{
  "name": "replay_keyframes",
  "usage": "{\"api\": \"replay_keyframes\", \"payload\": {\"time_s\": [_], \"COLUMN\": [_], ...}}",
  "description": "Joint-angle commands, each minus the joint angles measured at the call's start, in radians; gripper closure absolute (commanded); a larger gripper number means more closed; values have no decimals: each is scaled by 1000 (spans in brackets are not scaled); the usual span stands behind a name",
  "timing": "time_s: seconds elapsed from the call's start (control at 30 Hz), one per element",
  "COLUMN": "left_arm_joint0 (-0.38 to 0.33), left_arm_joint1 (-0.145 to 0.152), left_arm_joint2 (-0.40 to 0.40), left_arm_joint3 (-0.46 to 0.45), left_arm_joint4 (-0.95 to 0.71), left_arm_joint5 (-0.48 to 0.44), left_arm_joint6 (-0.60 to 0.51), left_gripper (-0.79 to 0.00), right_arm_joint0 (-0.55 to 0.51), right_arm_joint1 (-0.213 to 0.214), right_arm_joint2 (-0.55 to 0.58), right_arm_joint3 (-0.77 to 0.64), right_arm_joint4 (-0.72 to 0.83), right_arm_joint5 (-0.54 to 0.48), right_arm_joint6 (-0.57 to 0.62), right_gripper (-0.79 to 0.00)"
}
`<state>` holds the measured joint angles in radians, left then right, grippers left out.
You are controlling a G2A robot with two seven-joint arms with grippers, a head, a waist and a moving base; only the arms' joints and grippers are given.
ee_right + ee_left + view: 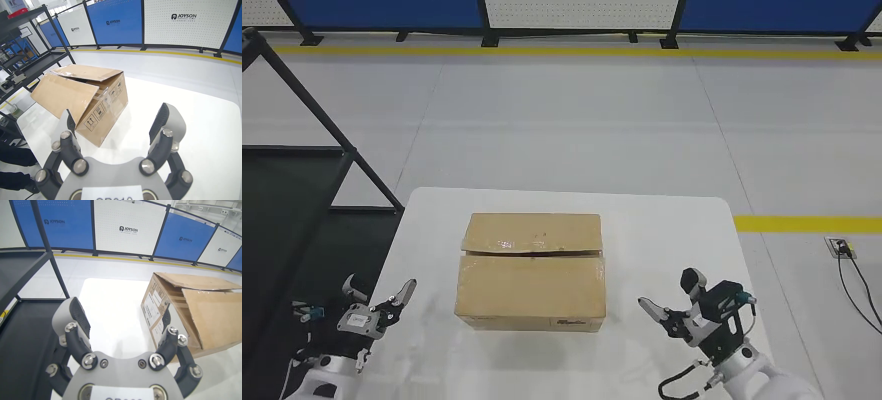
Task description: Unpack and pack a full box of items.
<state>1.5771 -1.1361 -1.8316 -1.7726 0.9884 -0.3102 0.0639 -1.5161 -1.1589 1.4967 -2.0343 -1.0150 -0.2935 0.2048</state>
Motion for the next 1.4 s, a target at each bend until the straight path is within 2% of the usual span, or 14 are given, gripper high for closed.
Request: {"api": "replay_keyframes", "payload": {"time_s": [0.0,0.1,0.2,0.43,0.5,0.87,1.1,1.3,1.37], "left_arm_joint0": [-1,-39,-72,-153,-166,-167,-199,-217,-224], "left_arm_joint1": [0,0,1,3,4,4,6,5,5], "left_arm_joint2": [4,31,40,67,70,72,88,144,156], "left_arm_joint3": [-1,4,-3,9,11,10,13,50,70], "left_arm_joint4": [0,-5,-4,-47,-76,-94,13,134,159], "left_arm_joint5": [-2,-12,-29,-47,-54,-57,20,61,66], "left_arm_joint6": [-2,-34,-47,-102,-141,-145,-158,-163,-173], "left_gripper": [-785,-785,-785,-785,-785,-785,-785,-785,-785], "right_arm_joint0": [0,24,89,248,248,248,238,226,223], "right_arm_joint1": [0,-3,-7,-12,-12,-12,-12,-6,-6], "right_arm_joint2": [-1,-17,-54,-114,-114,-114,-114,-90,-73], "right_arm_joint3": [-1,25,71,178,178,178,166,180,183], "right_arm_joint4": [4,59,190,359,359,359,362,433,441], "right_arm_joint5": [0,-12,-70,-111,-111,-111,-126,-196,-162], "right_arm_joint6": [-3,-8,41,180,180,180,156,162,150], "right_gripper": [-785,-785,-785,-785,-785,-785,-785,-785,-785]}}
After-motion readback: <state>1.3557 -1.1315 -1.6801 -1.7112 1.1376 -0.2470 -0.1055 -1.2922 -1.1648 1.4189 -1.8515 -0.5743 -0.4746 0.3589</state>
